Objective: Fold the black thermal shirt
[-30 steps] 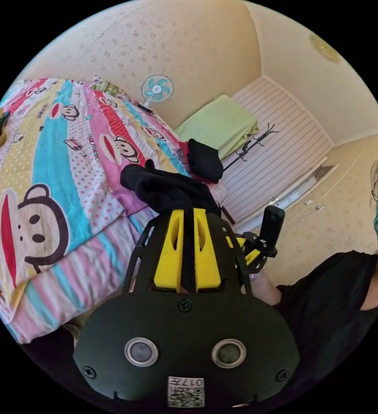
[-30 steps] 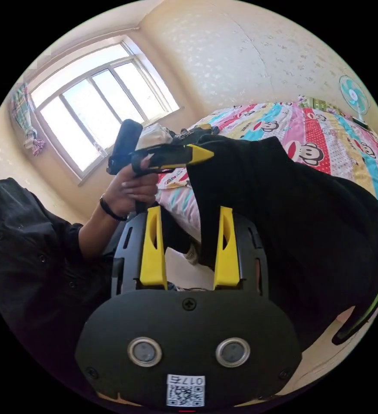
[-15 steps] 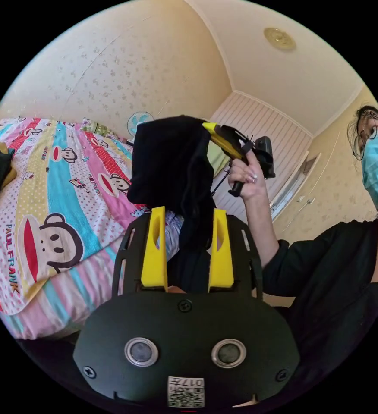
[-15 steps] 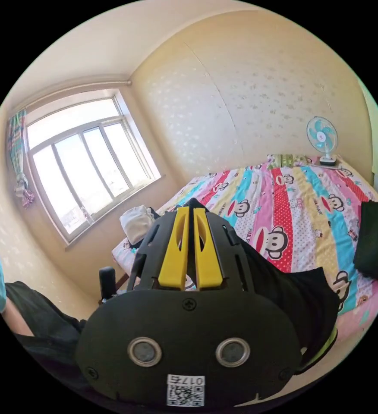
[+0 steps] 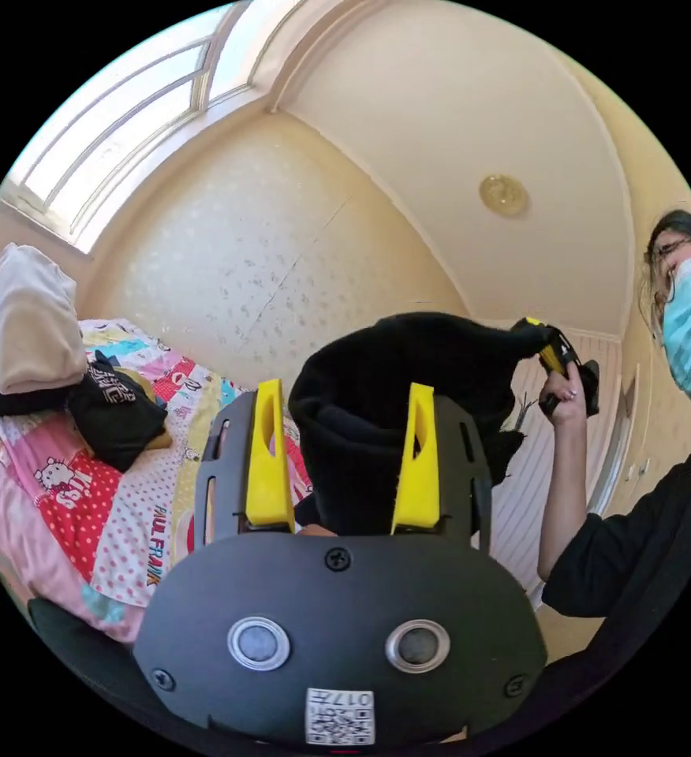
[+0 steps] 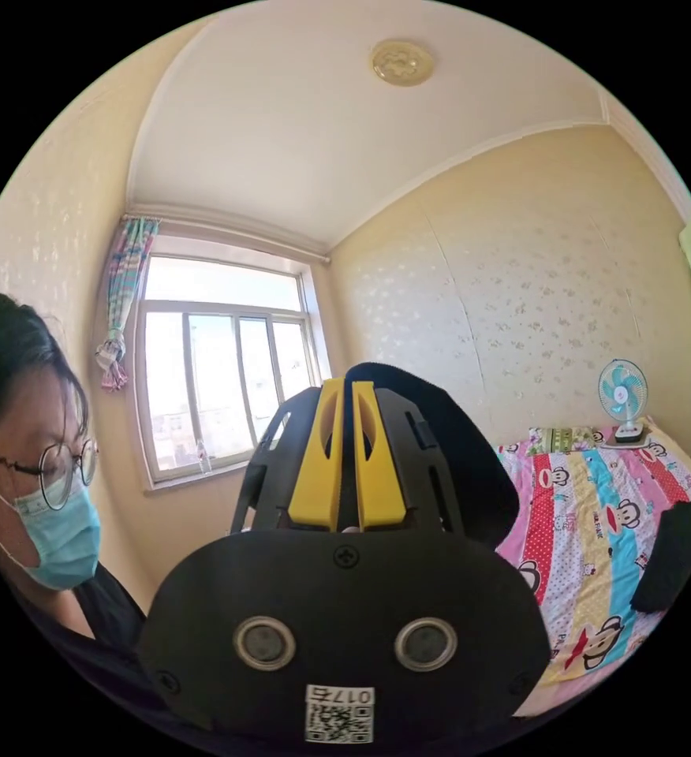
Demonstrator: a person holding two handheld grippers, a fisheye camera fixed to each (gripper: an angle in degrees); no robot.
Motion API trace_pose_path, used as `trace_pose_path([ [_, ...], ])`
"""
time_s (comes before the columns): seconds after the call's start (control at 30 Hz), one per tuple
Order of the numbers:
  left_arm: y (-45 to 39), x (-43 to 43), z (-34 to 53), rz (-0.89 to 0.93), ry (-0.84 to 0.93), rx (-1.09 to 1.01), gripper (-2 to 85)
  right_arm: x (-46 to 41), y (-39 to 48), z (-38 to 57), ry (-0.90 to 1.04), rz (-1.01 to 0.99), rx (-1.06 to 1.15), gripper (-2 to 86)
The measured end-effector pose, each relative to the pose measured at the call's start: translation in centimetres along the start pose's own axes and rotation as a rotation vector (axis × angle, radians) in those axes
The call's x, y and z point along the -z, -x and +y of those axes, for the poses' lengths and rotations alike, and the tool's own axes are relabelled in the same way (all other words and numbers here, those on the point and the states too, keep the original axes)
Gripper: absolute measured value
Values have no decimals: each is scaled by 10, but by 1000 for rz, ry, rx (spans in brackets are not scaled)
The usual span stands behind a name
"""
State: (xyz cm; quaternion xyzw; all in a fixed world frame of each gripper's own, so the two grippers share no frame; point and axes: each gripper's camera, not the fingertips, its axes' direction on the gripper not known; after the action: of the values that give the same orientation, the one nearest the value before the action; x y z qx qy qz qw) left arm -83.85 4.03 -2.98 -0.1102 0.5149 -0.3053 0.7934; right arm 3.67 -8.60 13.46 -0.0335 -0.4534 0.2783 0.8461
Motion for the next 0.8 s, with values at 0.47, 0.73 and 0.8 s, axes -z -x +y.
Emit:
trace_pose_path([
  [0.47, -130, -39, 3, 157, 288, -210, 39, 83, 56, -53, -279, 294, 118, 18],
  [0.73, -139, -188, -142, -360, 72, -413, 47, -159, -186, -158, 147, 424, -142, 36],
  [0.8, -99, -252, -154, -501, 157, -383, 58, -220, -262, -139, 379, 414, -286, 56],
])
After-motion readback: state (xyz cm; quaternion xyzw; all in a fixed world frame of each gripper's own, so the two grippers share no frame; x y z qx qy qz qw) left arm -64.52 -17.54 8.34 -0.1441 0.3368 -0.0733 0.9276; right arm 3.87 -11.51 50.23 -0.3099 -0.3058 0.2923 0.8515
